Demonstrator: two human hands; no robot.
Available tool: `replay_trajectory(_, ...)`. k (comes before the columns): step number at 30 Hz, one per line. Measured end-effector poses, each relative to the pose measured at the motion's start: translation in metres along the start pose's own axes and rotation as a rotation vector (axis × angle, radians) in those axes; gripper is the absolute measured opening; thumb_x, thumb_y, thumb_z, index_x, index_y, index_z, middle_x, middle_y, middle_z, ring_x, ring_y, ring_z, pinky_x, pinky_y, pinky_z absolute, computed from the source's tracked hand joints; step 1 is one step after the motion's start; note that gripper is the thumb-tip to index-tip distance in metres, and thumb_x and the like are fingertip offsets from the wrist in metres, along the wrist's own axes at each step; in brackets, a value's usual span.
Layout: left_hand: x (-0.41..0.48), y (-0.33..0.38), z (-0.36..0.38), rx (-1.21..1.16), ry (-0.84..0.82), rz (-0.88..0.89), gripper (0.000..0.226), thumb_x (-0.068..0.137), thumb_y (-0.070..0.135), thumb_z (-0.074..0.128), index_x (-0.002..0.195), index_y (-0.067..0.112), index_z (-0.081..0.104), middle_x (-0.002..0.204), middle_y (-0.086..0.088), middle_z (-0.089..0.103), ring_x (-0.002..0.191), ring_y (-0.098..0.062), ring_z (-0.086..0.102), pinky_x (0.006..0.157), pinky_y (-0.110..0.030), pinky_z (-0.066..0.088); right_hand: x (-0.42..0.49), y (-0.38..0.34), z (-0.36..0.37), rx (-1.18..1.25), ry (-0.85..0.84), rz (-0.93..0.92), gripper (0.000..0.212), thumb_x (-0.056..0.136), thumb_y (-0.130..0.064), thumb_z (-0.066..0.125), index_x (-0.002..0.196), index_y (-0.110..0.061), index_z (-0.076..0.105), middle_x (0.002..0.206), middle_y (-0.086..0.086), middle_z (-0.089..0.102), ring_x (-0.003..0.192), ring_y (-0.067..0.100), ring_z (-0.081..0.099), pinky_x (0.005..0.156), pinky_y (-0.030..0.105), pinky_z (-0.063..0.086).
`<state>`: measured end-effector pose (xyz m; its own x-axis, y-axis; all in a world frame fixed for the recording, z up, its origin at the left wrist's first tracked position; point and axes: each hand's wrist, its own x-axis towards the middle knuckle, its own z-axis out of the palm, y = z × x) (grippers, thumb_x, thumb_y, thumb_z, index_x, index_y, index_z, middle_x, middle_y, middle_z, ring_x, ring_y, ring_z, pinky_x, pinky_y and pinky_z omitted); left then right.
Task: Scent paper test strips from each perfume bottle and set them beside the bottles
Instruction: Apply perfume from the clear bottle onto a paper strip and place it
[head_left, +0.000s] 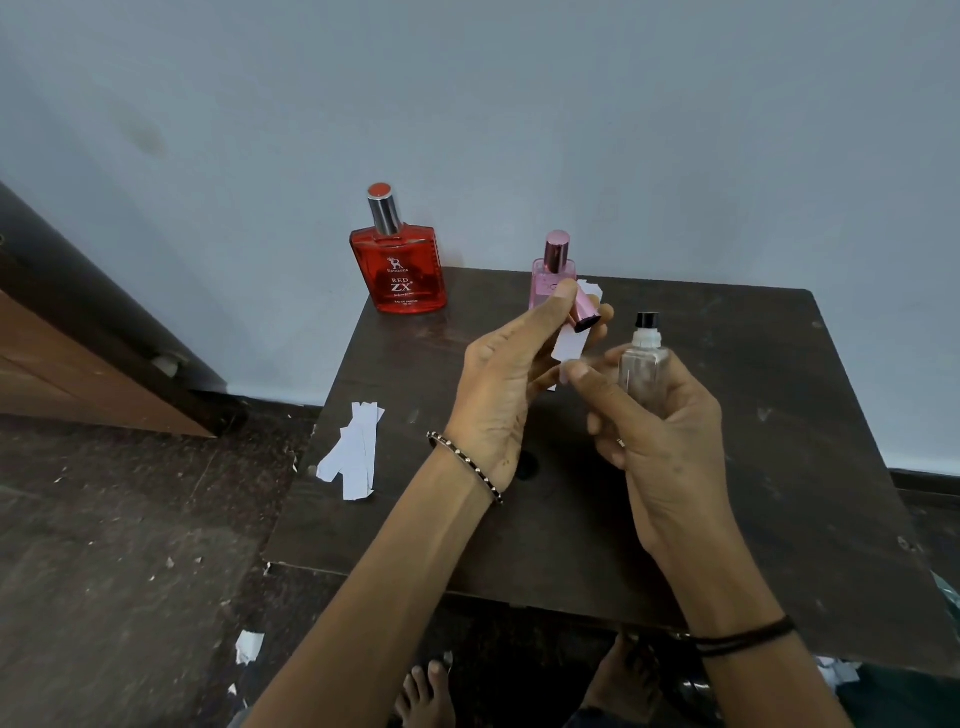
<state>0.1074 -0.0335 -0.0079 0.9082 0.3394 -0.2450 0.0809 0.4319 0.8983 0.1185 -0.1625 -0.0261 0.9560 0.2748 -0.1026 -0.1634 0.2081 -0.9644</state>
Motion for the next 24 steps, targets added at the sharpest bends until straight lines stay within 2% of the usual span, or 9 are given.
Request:
replay_trajectory(2, -0.001, 0.003, -0.002, -0.030, -0.051, -0.007, 0.037, 0.096, 0.034, 0.061, 0.120, 0.007, 0.071, 0.116, -0.015, 0.075, 0.112, -0.026, 0.070, 0.099, -0.042, 0.053, 0.002, -0.001, -0.005, -0.009, -0.004, 0.013, 0.020, 0.078, -0.026, 0.085, 0.092, -0.028, 0.071, 0.079, 0.006, 0.068, 0.054, 0.005, 0.057, 0.044, 0.014, 0.045)
replay_trajectory(4, -0.001, 0.006, -0.005, -0.039, -0.090, -0.013, 0.037, 0.097, 0.032, 0.060, 0.119, 0.005, 0.071, 0.116, -0.017, 0.074, 0.109, -0.026, 0.072, 0.094, -0.040, 0.056, 0.003, -0.003, -0.010, -0.026, -0.029, 0.028, 0.020, 0.079, -0.024, 0.085, 0.094, -0.025, 0.072, 0.075, 0.002, 0.066, 0.051, 0.004, 0.054, 0.042, 0.015, 0.043)
replay_trajectory(6, -0.001, 0.007, -0.009, -0.035, -0.127, -0.005, 0.035, 0.098, 0.029, 0.059, 0.117, 0.003, 0.072, 0.114, -0.018, 0.075, 0.101, -0.026, 0.074, 0.088, -0.039, 0.059, 0.003, -0.005, -0.014, -0.044, -0.052, 0.041, 0.026, 0.074, -0.029, 0.086, 0.096, -0.023, 0.073, 0.074, 0.001, 0.066, 0.049, 0.003, 0.052, 0.041, 0.014, 0.041)
replay_trajectory(9, -0.001, 0.007, -0.016, -0.004, -0.152, 0.014, 0.029, 0.097, 0.029, 0.062, 0.108, 0.005, 0.076, 0.108, -0.017, 0.077, 0.095, -0.025, 0.076, 0.080, -0.033, 0.061, 0.003, -0.007, -0.020, -0.078, -0.054, 0.051, 0.025, 0.069, -0.035, 0.087, 0.089, -0.030, 0.074, 0.071, -0.002, 0.066, 0.049, 0.003, 0.053, 0.042, 0.013, 0.042)
replay_trajectory(11, -0.001, 0.007, -0.018, 0.022, -0.147, 0.021, 0.028, 0.095, 0.031, 0.064, 0.104, 0.008, 0.078, 0.108, -0.016, 0.077, 0.098, -0.026, 0.075, 0.081, -0.032, 0.061, 0.000, -0.008, -0.024, -0.100, -0.058, 0.043, 0.020, 0.073, -0.032, 0.086, 0.090, -0.029, 0.074, 0.071, -0.002, 0.066, 0.050, 0.004, 0.052, 0.043, 0.014, 0.042)
replay_trajectory(13, -0.001, 0.006, -0.019, 0.036, -0.129, 0.027, 0.027, 0.095, 0.032, 0.065, 0.103, 0.010, 0.079, 0.109, -0.015, 0.077, 0.102, -0.026, 0.074, 0.090, -0.038, 0.060, -0.001, -0.012, -0.025, -0.095, -0.064, 0.040, 0.022, 0.079, -0.033, 0.081, 0.097, -0.024, 0.073, 0.077, -0.001, 0.071, 0.052, 0.006, 0.051, 0.042, 0.016, 0.041)
replay_trajectory(16, 0.001, 0.006, -0.018, 0.039, -0.078, 0.047, 0.027, 0.094, 0.032, 0.066, 0.103, 0.011, 0.079, 0.109, -0.013, 0.078, 0.103, -0.025, 0.074, 0.092, -0.037, 0.059, 0.003, -0.018, -0.022, -0.030, -0.078, 0.106, 0.033, 0.096, -0.038, 0.057, 0.115, -0.013, 0.069, 0.083, 0.001, 0.076, 0.050, 0.009, 0.051, 0.041, 0.023, 0.038)
replay_trajectory(19, 0.001, 0.008, -0.016, 0.035, -0.028, 0.068, 0.031, 0.094, 0.031, 0.066, 0.109, 0.005, 0.077, 0.108, -0.014, 0.077, 0.104, -0.027, 0.074, 0.081, -0.028, 0.059, 0.004, -0.022, -0.021, 0.077, -0.115, 0.192, 0.044, 0.104, -0.036, 0.040, 0.126, -0.007, 0.065, 0.083, 0.005, 0.073, 0.056, 0.014, 0.053, 0.052, 0.033, 0.038)
replay_trajectory(24, 0.003, 0.008, -0.018, 0.070, 0.023, 0.074, 0.029, 0.092, 0.037, 0.068, 0.103, 0.013, 0.080, 0.107, -0.009, 0.079, 0.107, -0.026, 0.073, 0.087, -0.031, 0.056, -0.001, -0.018, -0.023, 0.077, -0.185, 0.127, 0.038, 0.094, -0.037, 0.055, 0.118, -0.014, 0.072, 0.095, 0.003, 0.077, 0.073, 0.013, 0.064, 0.069, 0.028, 0.055)
